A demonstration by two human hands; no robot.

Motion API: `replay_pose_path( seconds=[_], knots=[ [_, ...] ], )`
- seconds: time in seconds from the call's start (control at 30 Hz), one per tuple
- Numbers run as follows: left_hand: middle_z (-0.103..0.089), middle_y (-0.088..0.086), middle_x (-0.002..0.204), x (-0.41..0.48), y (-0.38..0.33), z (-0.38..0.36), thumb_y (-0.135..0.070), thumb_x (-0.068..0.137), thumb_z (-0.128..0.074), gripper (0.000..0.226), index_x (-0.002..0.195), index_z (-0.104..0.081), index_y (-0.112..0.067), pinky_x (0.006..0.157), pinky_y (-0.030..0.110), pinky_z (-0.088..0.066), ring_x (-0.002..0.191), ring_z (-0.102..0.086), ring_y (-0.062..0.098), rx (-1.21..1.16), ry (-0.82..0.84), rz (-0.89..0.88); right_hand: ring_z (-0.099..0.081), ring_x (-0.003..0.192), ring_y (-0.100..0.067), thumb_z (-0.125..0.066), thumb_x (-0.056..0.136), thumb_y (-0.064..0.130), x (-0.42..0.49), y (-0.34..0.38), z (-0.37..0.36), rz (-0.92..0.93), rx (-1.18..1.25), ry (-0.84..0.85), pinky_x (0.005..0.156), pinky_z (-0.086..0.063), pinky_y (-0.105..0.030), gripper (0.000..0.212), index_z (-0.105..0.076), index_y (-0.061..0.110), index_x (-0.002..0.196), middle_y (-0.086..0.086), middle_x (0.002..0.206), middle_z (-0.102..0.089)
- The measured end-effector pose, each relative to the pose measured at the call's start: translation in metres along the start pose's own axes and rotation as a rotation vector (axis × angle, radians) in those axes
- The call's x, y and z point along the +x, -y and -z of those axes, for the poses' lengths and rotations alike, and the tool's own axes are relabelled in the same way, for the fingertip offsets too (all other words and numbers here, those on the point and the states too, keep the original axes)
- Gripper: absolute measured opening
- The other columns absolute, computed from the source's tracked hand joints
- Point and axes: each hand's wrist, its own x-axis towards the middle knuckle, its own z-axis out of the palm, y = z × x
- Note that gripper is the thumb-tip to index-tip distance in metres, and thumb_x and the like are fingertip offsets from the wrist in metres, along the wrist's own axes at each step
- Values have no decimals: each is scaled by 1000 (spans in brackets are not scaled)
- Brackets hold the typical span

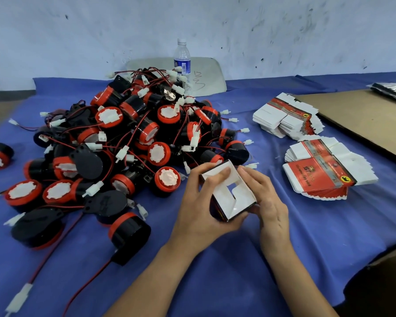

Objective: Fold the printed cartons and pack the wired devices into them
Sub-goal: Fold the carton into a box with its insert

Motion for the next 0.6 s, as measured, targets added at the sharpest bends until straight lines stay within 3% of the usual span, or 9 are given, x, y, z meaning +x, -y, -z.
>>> replay_pose_path(
  seconds=[0.1,0.23,0.37,0.47,0.53,0.6],
  knots=[
    [-43,6,131,0,-1,-1,-37,64,-82,76,128,-46,-19,96,12,-39,125,-46,11,17,-14,5,-50,127,-24,-41,90,39,0,1,0,-76,30,-2,87,-51,-38,38,-68,27,115,4,134,-53],
    [-43,5,131,0,-3,-2,-37,65,-79,74,126,-42,-15,98,14,-38,125,-46,15,-33,-48,2,-54,122,-15,-57,84,35,0,1,-3,-105,66,-27,81,-50,-20,24,-73,31,101,7,128,-58],
    [-44,15,133,-1,-2,-5,-26,63,-80,82,130,-33,-15,101,22,-41,127,-45,22,-66,-51,-15,-63,107,-14,-65,81,18,2,2,-7,-215,118,-26,76,-52,-24,18,-70,33,90,6,116,-64],
    [-44,15,135,1,-2,-2,-30,64,-83,87,134,-32,-17,101,30,-43,126,-45,22,-61,-11,8,-68,85,-9,-74,80,18,11,11,-1,-397,174,63,64,-51,-20,33,-57,30,106,8,100,-70],
    [-44,14,138,0,-2,0,-31,64,-86,92,137,-31,-15,104,27,-40,128,-43,21,-45,9,-9,-71,82,-14,-77,76,23,18,18,6,-512,161,144,62,-53,-21,55,-50,40,121,2,99,-73],
    [-43,11,139,0,-4,0,-35,66,-81,91,139,-31,-14,105,23,-37,130,-41,19,-48,13,-18,-70,87,-11,-75,80,23,25,23,9,-490,37,213,65,-53,-19,58,-49,49,126,8,99,-73]
  ],
)
